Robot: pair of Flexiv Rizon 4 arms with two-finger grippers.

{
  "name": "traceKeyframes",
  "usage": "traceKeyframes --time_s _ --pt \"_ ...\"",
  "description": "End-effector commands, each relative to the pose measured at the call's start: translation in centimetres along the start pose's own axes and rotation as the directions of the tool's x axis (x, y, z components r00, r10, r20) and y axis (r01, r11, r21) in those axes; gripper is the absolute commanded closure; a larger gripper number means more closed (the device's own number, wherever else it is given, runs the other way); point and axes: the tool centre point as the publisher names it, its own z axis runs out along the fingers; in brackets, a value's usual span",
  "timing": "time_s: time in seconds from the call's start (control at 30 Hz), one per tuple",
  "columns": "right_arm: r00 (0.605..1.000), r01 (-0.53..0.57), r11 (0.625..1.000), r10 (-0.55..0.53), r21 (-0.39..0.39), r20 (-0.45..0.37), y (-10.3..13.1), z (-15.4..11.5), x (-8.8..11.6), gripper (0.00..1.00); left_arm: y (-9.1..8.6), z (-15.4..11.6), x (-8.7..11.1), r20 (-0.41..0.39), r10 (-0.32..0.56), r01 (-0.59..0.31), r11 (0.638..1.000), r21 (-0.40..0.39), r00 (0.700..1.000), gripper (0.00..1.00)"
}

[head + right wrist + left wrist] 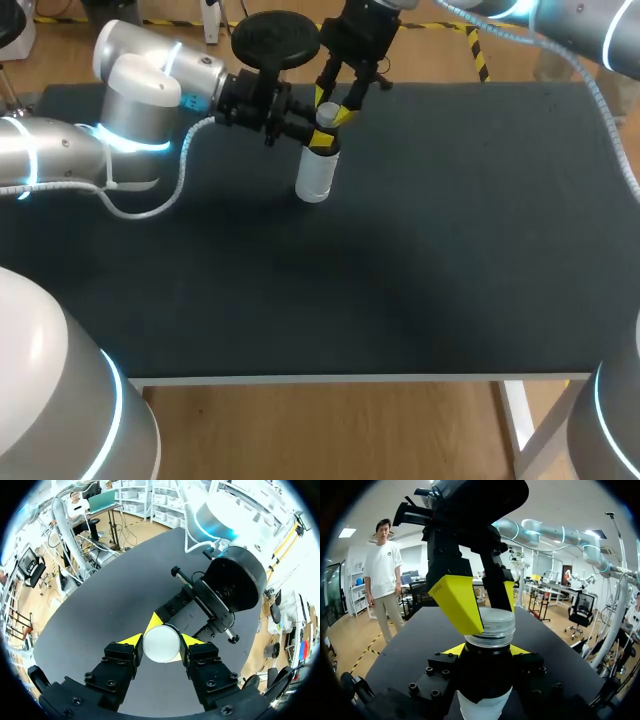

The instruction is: Unscrew the bottle cap

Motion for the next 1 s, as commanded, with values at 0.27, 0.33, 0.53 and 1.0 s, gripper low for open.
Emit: traceKeyframes --time_s 0.27,0.33,0.53,1.0 --pt "0.975 -0.22 0.972 0.217 0.085 0.041 0.0 -1.0 -0.3 0.0 0.2 -0.3 -0.5 0.0 -0.001 0.001 1.0 0.001 1.0 1.0" --pt "0.961 -0.276 0.953 0.272 0.125 0.048 0.1 -1.3 -0.4 0.0 0.2 -0.3 -0.5 0.0 -0.001 0.001 1.0 0.001 1.0 1.0" --pt "0.923 -0.385 0.906 0.377 0.174 0.079 0.4 -1.7 -0.9 0.0 0.2 -0.3 -0.5 0.0 -0.001 0.001 1.0 0.001 1.0 1.0" --pt "0.881 -0.472 0.858 0.467 0.203 0.074 0.0 -0.5 -1.1 0.0 0.2 -0.3 -0.5 0.0 -0.001 0.001 1.0 0.001 1.0 1.0"
